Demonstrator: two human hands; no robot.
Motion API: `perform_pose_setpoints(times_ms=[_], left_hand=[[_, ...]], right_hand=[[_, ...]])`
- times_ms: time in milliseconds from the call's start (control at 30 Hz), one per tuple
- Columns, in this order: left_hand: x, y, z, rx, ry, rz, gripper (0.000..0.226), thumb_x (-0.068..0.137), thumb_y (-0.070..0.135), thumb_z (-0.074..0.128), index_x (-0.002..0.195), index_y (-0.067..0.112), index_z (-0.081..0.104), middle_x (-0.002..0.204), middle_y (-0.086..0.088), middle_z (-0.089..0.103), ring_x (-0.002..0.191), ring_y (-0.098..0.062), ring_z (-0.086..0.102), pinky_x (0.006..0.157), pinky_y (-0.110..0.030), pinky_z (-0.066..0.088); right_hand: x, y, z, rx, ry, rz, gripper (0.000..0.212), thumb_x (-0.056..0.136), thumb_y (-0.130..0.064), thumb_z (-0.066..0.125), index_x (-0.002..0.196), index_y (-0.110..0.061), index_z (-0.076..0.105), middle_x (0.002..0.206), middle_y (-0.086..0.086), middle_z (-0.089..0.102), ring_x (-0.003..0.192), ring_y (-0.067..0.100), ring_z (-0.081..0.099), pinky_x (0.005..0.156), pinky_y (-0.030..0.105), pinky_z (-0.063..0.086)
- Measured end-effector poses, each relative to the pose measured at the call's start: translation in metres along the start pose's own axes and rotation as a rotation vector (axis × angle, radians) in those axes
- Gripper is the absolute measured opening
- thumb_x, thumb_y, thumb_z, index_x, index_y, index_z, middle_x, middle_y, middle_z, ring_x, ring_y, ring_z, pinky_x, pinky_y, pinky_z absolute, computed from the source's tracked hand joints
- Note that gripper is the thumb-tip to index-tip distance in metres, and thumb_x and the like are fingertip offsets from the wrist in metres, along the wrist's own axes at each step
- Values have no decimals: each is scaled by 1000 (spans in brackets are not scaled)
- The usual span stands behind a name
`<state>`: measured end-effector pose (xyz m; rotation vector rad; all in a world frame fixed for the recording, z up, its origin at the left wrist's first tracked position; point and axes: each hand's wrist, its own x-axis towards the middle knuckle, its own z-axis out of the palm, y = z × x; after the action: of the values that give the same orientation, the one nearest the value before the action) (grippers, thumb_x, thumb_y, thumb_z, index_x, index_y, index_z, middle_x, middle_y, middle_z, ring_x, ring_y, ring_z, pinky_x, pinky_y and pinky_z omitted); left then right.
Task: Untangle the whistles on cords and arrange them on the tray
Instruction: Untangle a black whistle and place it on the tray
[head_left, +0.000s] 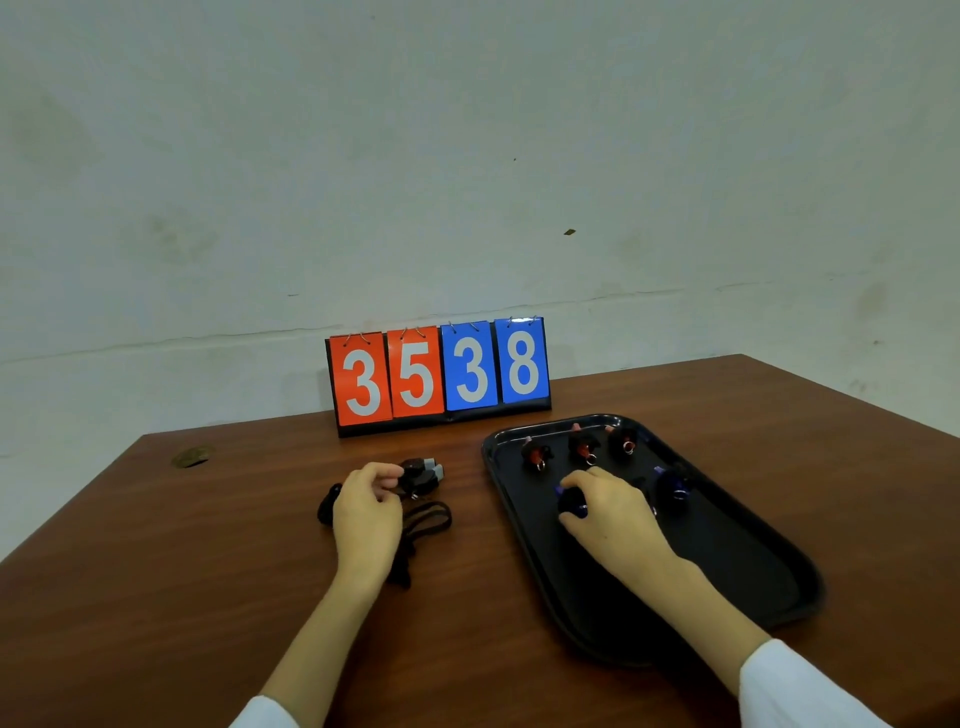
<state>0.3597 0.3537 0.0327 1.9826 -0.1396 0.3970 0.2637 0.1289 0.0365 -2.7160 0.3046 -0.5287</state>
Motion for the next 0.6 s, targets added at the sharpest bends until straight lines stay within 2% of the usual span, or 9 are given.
perform_pose_setpoints(times_ms=[67, 200, 267, 333, 400, 467, 533, 600], left_hand=[[7, -3, -2, 62, -90, -32, 36, 85, -12, 48, 96, 18, 64, 101, 0, 60, 93, -15, 59, 78, -28, 51], [17, 1, -13, 232, -381, -56, 36, 86, -10, 49, 84, 21, 66, 98, 2, 58, 73, -12, 57, 57, -20, 45], [21, 8, -25, 322, -532, -28, 43, 87, -12, 45, 77, 23, 67, 101, 4, 56, 86, -11, 56, 67, -20, 46], [24, 15, -38, 404, -689, 23, 51, 86, -15, 42, 74, 27, 68, 106, 4, 56, 102, -11, 52, 82, -24, 45], [22, 20, -48, 492, -842, 81, 52, 85, -14, 42, 80, 31, 66, 107, 6, 53, 103, -12, 53, 83, -26, 47], [17, 22, -50, 567, -930, 123, 44, 84, -12, 49, 91, 29, 64, 103, 6, 49, 100, -18, 54, 83, -32, 49], [14, 20, -48, 603, -938, 142, 39, 81, -8, 59, 102, 24, 64, 100, 4, 48, 92, -16, 52, 78, -29, 49], [15, 18, -45, 603, -901, 158, 37, 78, -3, 67, 107, 20, 66, 97, 5, 49, 84, -11, 49, 73, -23, 45]], right_hand=[[-1, -1, -3, -14, -2, -13, 41, 86, -31, 63, 125, -23, 52, 122, -5, 55, 106, 13, 55, 87, 24, 47], [-5, -15, -13, -7, 116, -77, 44, 88, -40, 56, 128, -23, 50, 125, -10, 53, 115, 8, 46, 91, 22, 41], [-7, -36, -18, 93, 77, -132, 35, 89, -37, 56, 122, -24, 56, 114, -10, 58, 104, 4, 51, 88, 20, 44], [-9, -62, -15, 183, -72, -169, 25, 89, -34, 57, 112, -24, 62, 100, -12, 61, 90, -1, 54, 85, 20, 48], [-11, -86, -1, 191, -212, -198, 25, 87, -39, 58, 107, -25, 64, 98, -11, 64, 87, 0, 56, 83, 23, 51], [-12, -104, 15, 175, -288, -211, 34, 82, -47, 61, 108, -24, 63, 99, -8, 65, 87, 4, 59, 81, 26, 52], [-12, -116, 27, 147, -316, -199, 43, 77, -52, 64, 109, -23, 62, 98, -6, 65, 86, 9, 60, 77, 28, 52], [-10, -122, 36, 112, -316, -169, 43, 77, -50, 66, 109, -22, 60, 99, -5, 64, 86, 12, 60, 74, 27, 50]])
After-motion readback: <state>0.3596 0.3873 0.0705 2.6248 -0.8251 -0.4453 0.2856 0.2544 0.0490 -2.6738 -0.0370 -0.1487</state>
